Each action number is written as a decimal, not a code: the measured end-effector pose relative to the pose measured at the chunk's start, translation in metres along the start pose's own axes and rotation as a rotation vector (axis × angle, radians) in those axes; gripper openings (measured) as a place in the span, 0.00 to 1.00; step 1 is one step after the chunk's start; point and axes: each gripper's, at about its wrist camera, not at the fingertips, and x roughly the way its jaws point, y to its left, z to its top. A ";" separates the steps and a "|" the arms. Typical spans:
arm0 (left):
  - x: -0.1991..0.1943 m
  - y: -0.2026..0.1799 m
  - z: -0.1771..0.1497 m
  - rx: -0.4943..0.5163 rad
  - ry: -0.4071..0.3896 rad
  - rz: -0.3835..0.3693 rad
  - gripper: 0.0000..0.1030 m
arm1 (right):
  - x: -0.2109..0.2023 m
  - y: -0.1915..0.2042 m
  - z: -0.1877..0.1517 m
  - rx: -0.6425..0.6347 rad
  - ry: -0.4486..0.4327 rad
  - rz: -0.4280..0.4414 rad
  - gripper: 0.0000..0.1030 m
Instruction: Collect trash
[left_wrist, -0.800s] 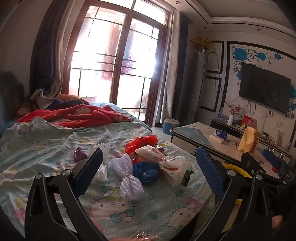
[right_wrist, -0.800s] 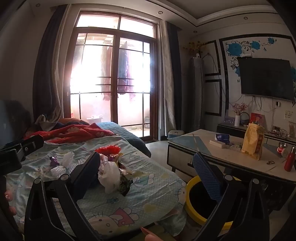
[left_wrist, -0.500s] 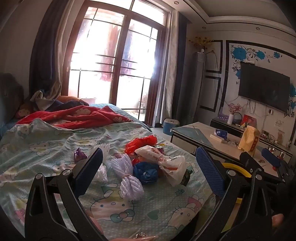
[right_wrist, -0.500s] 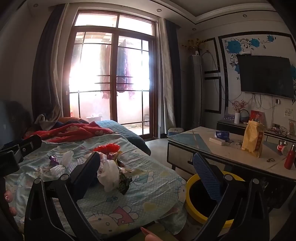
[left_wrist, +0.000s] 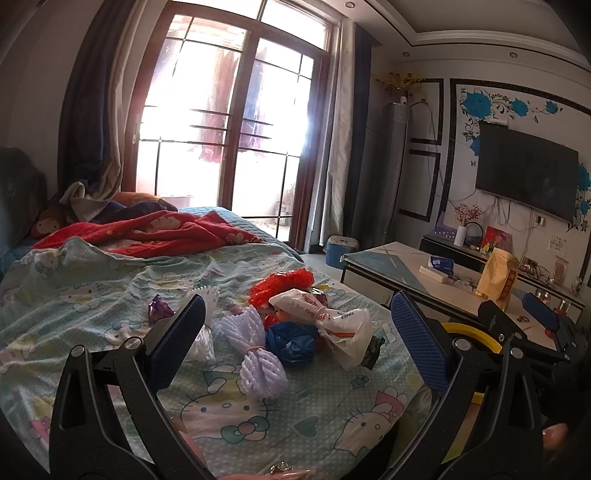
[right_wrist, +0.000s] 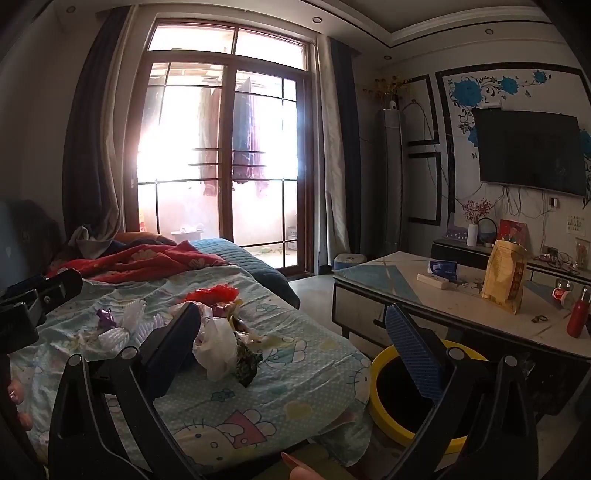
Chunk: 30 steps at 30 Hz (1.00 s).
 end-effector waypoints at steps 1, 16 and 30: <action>0.000 0.000 0.000 0.000 0.000 0.001 0.90 | 0.000 0.001 0.000 -0.001 -0.001 0.000 0.94; 0.003 -0.004 -0.002 -0.002 0.001 0.007 0.90 | -0.003 -0.006 0.003 0.003 0.002 -0.003 0.94; 0.000 0.000 -0.001 -0.001 0.002 0.003 0.90 | -0.005 -0.008 0.003 0.004 0.004 -0.004 0.94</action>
